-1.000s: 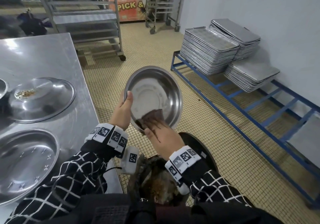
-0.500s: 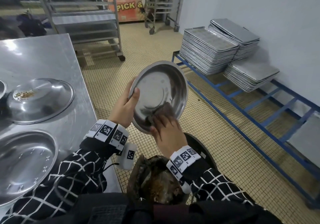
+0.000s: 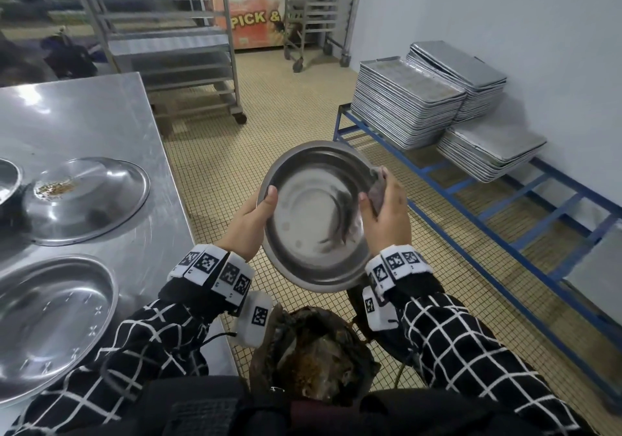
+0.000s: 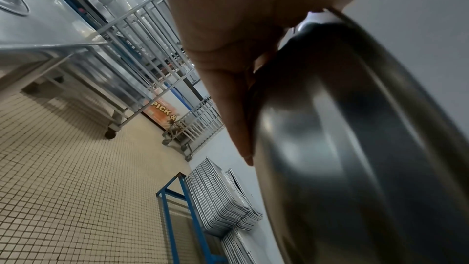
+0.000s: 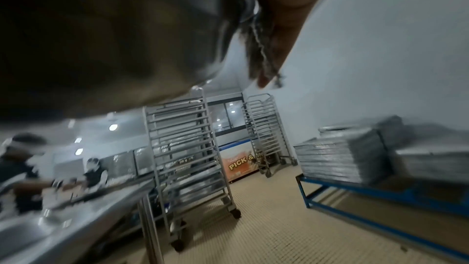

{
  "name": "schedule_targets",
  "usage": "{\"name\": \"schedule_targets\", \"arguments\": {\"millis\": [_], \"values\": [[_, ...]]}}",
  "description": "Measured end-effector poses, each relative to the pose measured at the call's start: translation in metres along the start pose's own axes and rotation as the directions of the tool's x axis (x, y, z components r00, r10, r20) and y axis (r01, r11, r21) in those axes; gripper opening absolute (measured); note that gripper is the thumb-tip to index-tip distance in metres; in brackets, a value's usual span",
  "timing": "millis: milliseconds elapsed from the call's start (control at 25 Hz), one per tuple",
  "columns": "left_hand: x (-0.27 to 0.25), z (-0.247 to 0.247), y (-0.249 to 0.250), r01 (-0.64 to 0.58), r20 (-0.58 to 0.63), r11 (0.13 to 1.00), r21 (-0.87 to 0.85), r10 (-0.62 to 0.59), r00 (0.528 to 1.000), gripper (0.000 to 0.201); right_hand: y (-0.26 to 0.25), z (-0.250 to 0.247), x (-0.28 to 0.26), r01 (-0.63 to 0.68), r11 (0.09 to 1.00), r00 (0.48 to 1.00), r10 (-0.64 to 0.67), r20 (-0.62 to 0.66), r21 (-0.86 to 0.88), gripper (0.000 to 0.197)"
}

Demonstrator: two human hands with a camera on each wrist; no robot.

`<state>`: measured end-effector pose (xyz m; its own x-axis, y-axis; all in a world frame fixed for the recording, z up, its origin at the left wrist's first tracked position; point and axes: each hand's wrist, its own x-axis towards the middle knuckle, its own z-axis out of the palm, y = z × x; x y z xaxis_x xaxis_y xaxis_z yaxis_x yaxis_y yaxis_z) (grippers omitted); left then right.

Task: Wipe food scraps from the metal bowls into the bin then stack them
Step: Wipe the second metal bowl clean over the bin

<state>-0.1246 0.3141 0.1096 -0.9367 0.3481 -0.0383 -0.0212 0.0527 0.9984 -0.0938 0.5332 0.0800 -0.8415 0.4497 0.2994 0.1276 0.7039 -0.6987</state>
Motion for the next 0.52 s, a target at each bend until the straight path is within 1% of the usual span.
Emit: {"name": "schedule_targets", "arguments": {"millis": [40, 80, 120, 160, 200, 240, 320, 360, 440, 520], "values": [[0.0, -0.002, -0.001, 0.02, 0.01, 1.0, -0.001, -0.02, 1.0, 0.04, -0.003, -0.007, 0.003, -0.085, 0.99, 0.996, 0.081, 0.033, 0.112, 0.048], [0.0, -0.004, -0.001, 0.043, 0.021, 0.999, -0.009, -0.043, 0.999, 0.039, -0.006, -0.013, 0.005, -0.154, 0.973, 0.987, 0.142, 0.079, 0.169, 0.035], [0.001, -0.006, -0.002, 0.064, 0.022, 0.997, -0.032, -0.063, 0.998, 0.037, -0.008, -0.016, 0.006, -0.189, 0.966, 0.979, 0.171, 0.111, 0.176, 0.025], [0.0, -0.007, -0.002, 0.069, 0.02, 0.996, -0.061, -0.068, 0.997, 0.035, -0.008, -0.018, 0.005, -0.207, 0.963, 0.974, 0.188, 0.124, 0.174, 0.02], [-0.001, -0.008, -0.004, 0.058, 0.012, 0.995, -0.078, -0.057, 0.998, 0.037, -0.009, -0.018, 0.004, -0.225, 0.959, 0.972, 0.207, 0.112, 0.174, 0.017], [-0.003, -0.008, -0.005, 0.025, -0.002, 0.997, -0.07, -0.026, 1.0, 0.043, -0.01, -0.016, 0.002, -0.242, 0.953, 0.97, 0.231, 0.079, 0.183, 0.016], [-0.009, -0.001, -0.005, -0.083, -0.037, 0.996, -0.037, 0.081, 0.996, 0.062, -0.013, -0.01, -0.003, -0.291, 0.925, 0.954, 0.3, -0.001, 0.245, 0.016], [-0.012, 0.004, -0.004, -0.117, -0.05, 0.992, -0.041, 0.115, 0.992, 0.068, -0.017, -0.006, -0.007, -0.314, 0.905, 0.941, 0.337, -0.035, 0.287, 0.016], [-0.018, 0.012, -0.005, -0.152, -0.11, 0.984, -0.094, 0.142, 0.984, 0.072, -0.024, 0.002, -0.017, -0.342, 0.858, 0.913, 0.4, -0.083, 0.383, 0.018], [-0.023, 0.016, -0.008, -0.19, -0.176, 0.97, -0.149, 0.163, 0.971, 0.069, -0.028, 0.009, -0.027, -0.349, 0.799, 0.885, 0.452, -0.107, 0.49, 0.022]]}}
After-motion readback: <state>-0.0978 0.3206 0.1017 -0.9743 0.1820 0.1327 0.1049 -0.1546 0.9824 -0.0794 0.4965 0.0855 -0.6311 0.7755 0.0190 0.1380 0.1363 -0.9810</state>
